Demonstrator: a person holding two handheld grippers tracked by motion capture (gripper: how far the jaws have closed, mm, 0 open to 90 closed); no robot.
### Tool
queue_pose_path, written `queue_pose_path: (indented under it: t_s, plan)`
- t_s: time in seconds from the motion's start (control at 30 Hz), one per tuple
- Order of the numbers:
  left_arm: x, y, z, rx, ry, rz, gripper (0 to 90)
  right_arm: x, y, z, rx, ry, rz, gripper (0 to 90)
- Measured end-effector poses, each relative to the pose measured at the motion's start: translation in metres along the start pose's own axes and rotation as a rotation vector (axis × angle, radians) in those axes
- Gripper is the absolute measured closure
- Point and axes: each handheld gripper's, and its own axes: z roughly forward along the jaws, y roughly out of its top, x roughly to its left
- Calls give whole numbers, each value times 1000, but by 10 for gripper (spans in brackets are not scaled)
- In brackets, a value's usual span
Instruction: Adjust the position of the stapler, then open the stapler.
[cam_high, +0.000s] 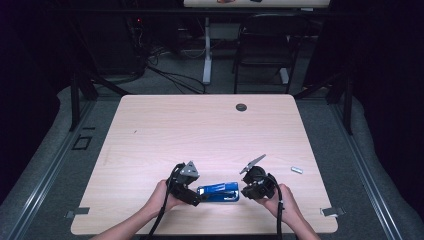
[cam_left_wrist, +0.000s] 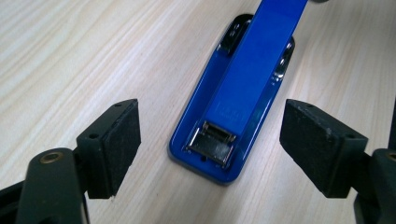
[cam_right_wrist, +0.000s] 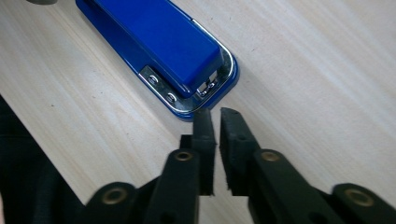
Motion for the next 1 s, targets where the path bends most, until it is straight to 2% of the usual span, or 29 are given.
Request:
queue_pose_path:
  t_s: [0.03, 0.07, 0.1, 0.13, 0.17, 0.2, 0.23, 0.27, 0.3, 0.33, 0.4, 0.43, 0.47, 0.5, 0.57, 0.63, 0.67, 0.77, 1.0]
  plan:
    - [-1, 1, 0, -1, 13, 2, 200, -1, -1, 1, -1, 13, 10, 893]
    - [-1, 2, 1, -7, -7, 9, 196, -3, -1, 1, 7, 24, 18, 900]
    - [-2, 3, 1, -8, -3, 13, 192, -5, -1, 3, 15, 30, 31, 900]
    - [-3, 4, 2, -11, -6, 19, 193, -6, -2, 4, 3, 42, 47, 900]
    - [-4, 8, 4, -13, -13, 32, 195, -7, -3, 7, -21, 72, 84, 900]
    - [-4, 8, 4, -13, -13, 32, 196, -9, -2, 6, 9, 61, 62, 900]
    - [-5, 9, 5, -16, -10, 40, 196, -9, -2, 6, 9, 61, 62, 900]
    - [-5, 11, 6, -21, -16, 42, 198, -9, -2, 8, -7, 79, 77, 900]
    - [-6, 13, 7, -15, -15, 43, 200, -9, -1, 8, 10, 67, 71, 900]
    - [-7, 16, 9, -15, -13, 51, 203, -8, -1, 10, -12, 89, 88, 900]
    - [-8, 20, 12, -20, -36, 61, 221, -8, 1, 12, 10, 81, 76, 900]
    - [-9, 21, 13, -21, -40, 63, 224, -7, 1, 14, 5, 89, 91, 900]
    - [-10, 24, 15, -20, -41, 77, 231, -8, 2, 14, 30, 84, 67, 900]
    - [-11, 25, 17, -22, -43, 83, 242, -7, 2, 16, 19, 95, 82, 900]
    - [-14, 28, 19, -12, -34, 97, 256, -8, 2, 16, 30, 87, 74, 900]
    - [-15, 31, 22, -6, -40, 109, 288, -9, 2, 17, 29, 81, 81, 900]
    - [-15, 32, 26, -13, -58, 112, 300, -9, 3, 18, 23, 94, 89, 900]
    - [-15, 34, 29, -8, -61, 116, 323, -9, 3, 18, 30, 84, 80, 900]
    - [-19, 40, 35, -14, -77, 130, 377, -8, 4, 20, 38, 95, 72, 900]
